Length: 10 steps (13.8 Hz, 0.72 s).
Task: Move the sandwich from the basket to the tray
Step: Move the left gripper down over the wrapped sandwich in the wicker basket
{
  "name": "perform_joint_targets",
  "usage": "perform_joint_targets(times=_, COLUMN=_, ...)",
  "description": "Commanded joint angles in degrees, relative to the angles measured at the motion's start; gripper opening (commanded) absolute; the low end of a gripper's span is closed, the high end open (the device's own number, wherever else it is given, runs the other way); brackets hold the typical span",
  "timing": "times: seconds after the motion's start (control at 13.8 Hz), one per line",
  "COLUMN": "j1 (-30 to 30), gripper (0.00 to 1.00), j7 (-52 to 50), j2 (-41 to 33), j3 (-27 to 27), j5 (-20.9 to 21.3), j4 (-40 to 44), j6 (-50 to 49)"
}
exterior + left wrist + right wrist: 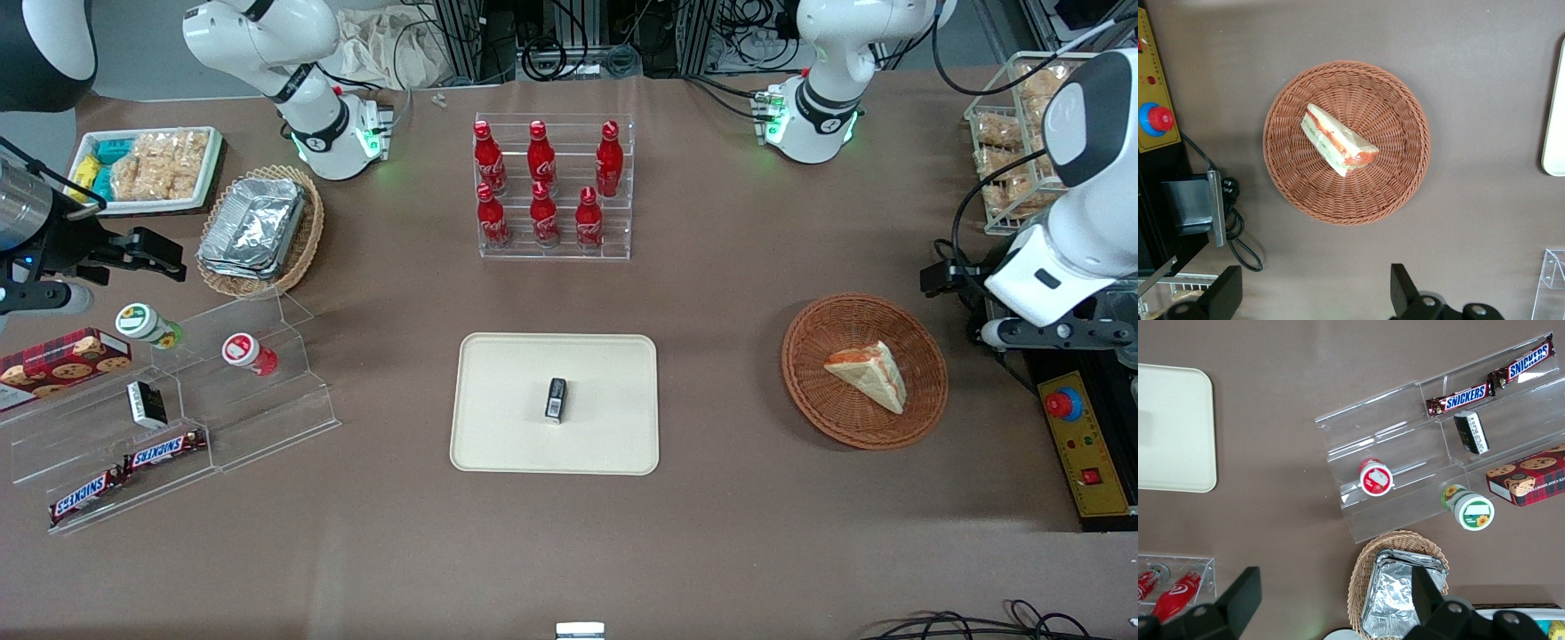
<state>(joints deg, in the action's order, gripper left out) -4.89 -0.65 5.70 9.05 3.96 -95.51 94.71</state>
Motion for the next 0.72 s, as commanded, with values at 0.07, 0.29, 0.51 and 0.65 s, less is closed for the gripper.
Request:
perform_joint_targets(times=0.07, j1=0.1, gripper=1.00, j7=1.1, j2=1.7, j3=0.0, j5=0.5, j4=2.1, j6=-1.8)
perform_joint_targets(times=0.29, j1=0.2, gripper=1.00, j7=-1.3, j2=5.0, j3=0.0, j5=2.4, j4=3.1, j6=-1.1)
perform_joint_targets(times=0.51, j1=-0.6, gripper=1.00, j7=-10.3, j2=2.7, j3=-0.4, j5=2.5, j4=-6.8, j6=9.8)
perform_joint_targets(times=0.65, j1=-0.8, gripper=1.00, j7=-20.8, j2=2.1, j3=-0.7, j5=2.3, j4=-13.7, j6=18.8)
